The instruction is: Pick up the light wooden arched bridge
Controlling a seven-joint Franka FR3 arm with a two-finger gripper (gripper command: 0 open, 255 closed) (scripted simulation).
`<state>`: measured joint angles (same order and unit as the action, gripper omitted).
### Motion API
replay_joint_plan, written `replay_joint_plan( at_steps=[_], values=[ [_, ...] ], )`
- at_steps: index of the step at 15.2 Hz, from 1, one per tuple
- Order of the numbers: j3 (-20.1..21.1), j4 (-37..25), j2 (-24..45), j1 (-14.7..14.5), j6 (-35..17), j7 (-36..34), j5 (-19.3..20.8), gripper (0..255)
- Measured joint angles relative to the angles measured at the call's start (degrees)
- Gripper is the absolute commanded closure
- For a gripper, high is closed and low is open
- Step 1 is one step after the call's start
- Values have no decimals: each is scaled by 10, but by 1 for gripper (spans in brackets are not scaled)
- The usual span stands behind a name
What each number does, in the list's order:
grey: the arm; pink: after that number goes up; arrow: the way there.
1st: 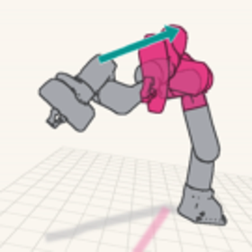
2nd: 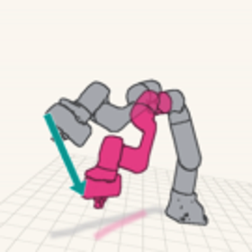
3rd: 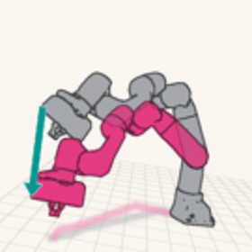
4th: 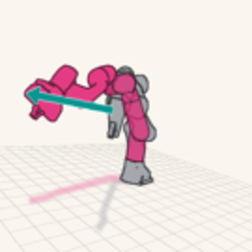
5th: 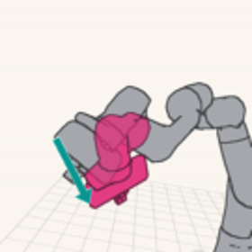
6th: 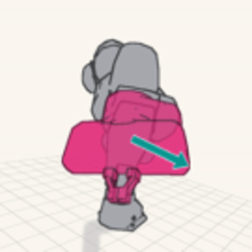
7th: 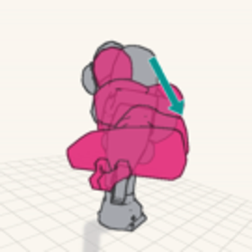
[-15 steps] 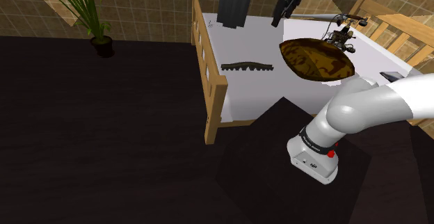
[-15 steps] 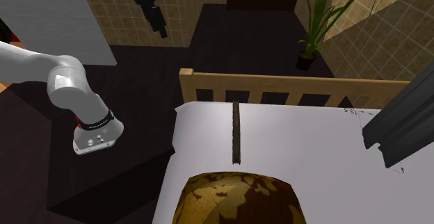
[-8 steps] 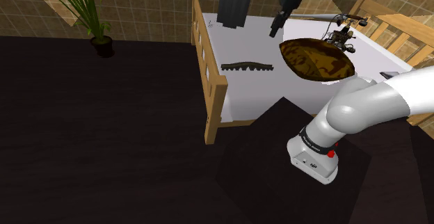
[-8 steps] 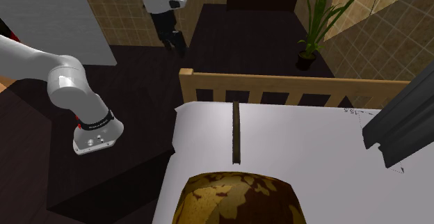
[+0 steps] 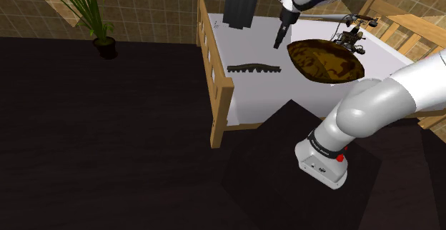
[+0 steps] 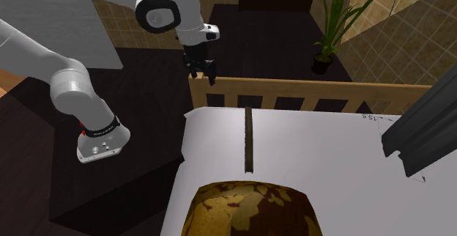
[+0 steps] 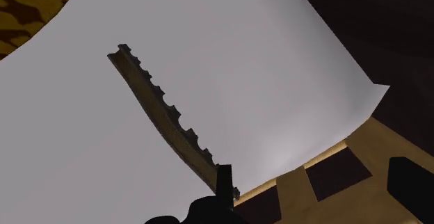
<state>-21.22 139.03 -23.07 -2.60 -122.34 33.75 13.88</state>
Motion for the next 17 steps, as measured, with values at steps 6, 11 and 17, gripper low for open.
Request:
replay_joint_plan(
  at_steps=[6, 11, 17],
  values=[
    [-65, -36, 128, -17, -81, 140, -36, 0],
    [-89, -90, 252, -21, -132, 270, -108, 0],
    [-66, -184, 411, 22, -167, 427, -208, 0]
  ],
)
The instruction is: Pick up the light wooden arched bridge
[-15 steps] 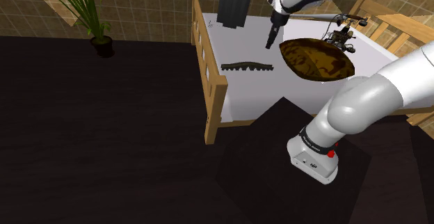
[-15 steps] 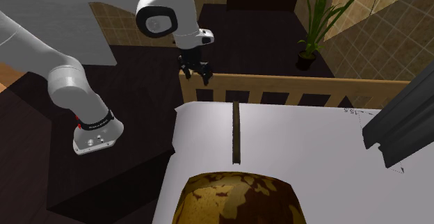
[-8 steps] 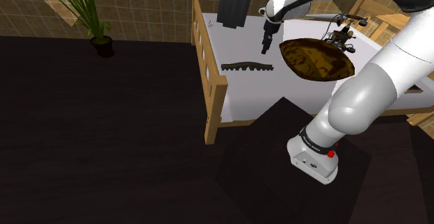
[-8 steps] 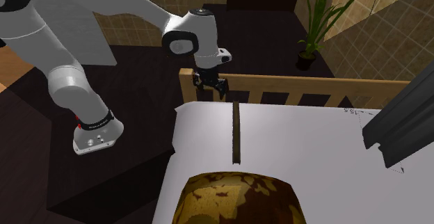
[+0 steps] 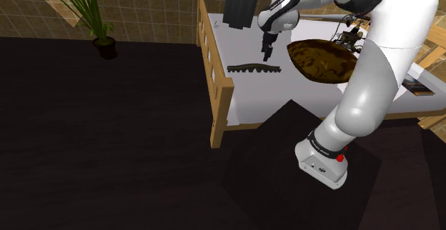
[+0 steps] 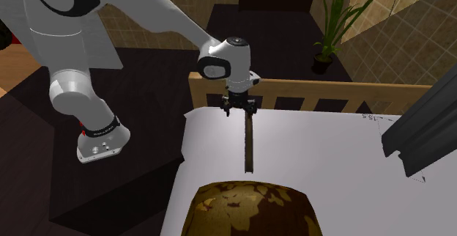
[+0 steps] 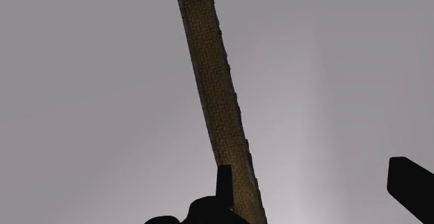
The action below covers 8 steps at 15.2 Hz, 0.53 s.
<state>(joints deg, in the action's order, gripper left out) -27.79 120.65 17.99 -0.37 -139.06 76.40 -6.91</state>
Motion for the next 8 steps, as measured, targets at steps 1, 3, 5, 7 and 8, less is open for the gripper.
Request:
replay_joint_plan(
  at_steps=[1, 3, 5, 7, 8],
  values=[
    [8, -17, 24, 10, -4, 21, -12, 0],
    [25, -59, 75, 32, -6, 60, -31, 0],
    [41, -102, 121, 55, -4, 96, -44, 0],
    [51, -124, 148, 65, -6, 112, -49, 0],
    [54, -127, 156, 67, -11, 115, -52, 0]
  ],
)
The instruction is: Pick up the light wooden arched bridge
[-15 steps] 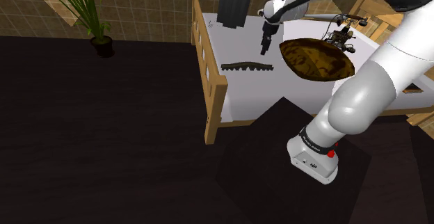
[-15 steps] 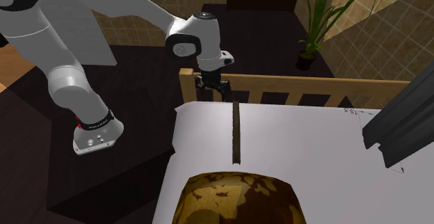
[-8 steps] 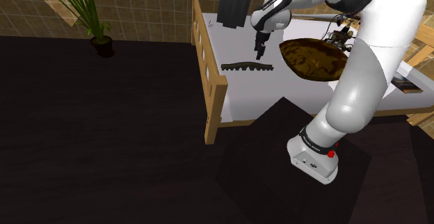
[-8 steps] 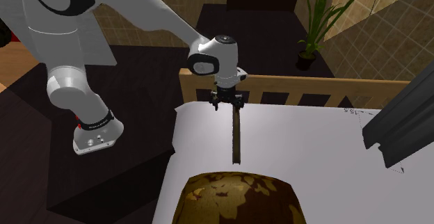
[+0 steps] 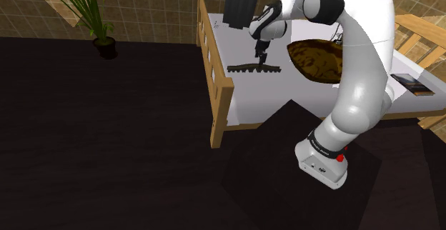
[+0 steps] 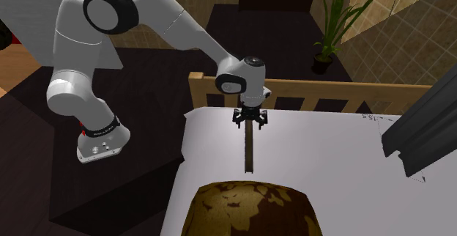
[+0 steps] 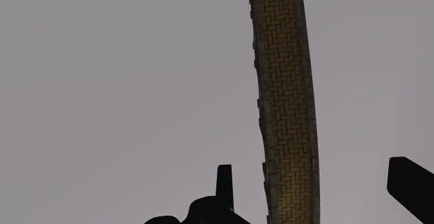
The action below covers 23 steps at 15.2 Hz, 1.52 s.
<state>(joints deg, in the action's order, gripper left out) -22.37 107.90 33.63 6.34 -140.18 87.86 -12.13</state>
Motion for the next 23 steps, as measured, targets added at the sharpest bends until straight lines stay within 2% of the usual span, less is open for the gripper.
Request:
replay_joint_plan(
  at_steps=[6, 7, 17, 23],
  values=[
    [14, -10, 38, 11, -27, 9, -14, 0],
    [15, -10, 40, 12, -29, 10, -15, 255],
    [16, -11, 42, 13, -31, 11, -15, 255],
    [4, -3, 11, 4, -7, 5, -4, 255]
  ],
)
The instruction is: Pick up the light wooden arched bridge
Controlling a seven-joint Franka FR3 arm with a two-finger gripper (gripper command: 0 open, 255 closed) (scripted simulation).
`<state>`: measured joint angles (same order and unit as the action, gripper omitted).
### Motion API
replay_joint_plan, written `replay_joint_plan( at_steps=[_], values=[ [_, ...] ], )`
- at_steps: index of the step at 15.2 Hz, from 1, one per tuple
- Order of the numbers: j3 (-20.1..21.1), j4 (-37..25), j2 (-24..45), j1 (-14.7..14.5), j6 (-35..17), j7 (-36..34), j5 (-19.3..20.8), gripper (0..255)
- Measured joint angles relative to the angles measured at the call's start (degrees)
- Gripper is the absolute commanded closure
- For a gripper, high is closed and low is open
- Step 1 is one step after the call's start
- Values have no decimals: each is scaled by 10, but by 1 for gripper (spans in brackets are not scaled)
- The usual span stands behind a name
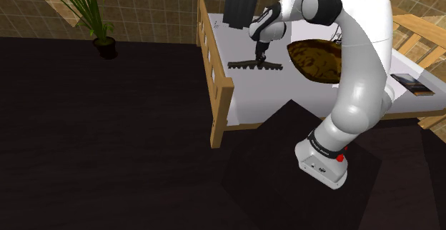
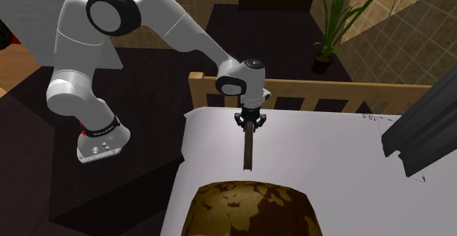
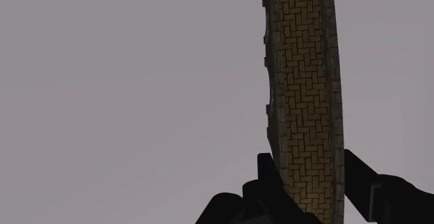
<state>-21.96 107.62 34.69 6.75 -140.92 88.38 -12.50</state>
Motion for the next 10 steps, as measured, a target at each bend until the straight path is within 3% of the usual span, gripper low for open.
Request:
replay_joint_plan(
  at_steps=[10],
  values=[
    [-19, -2, -50, -13, 51, -11, 23, 255]
  ],
)
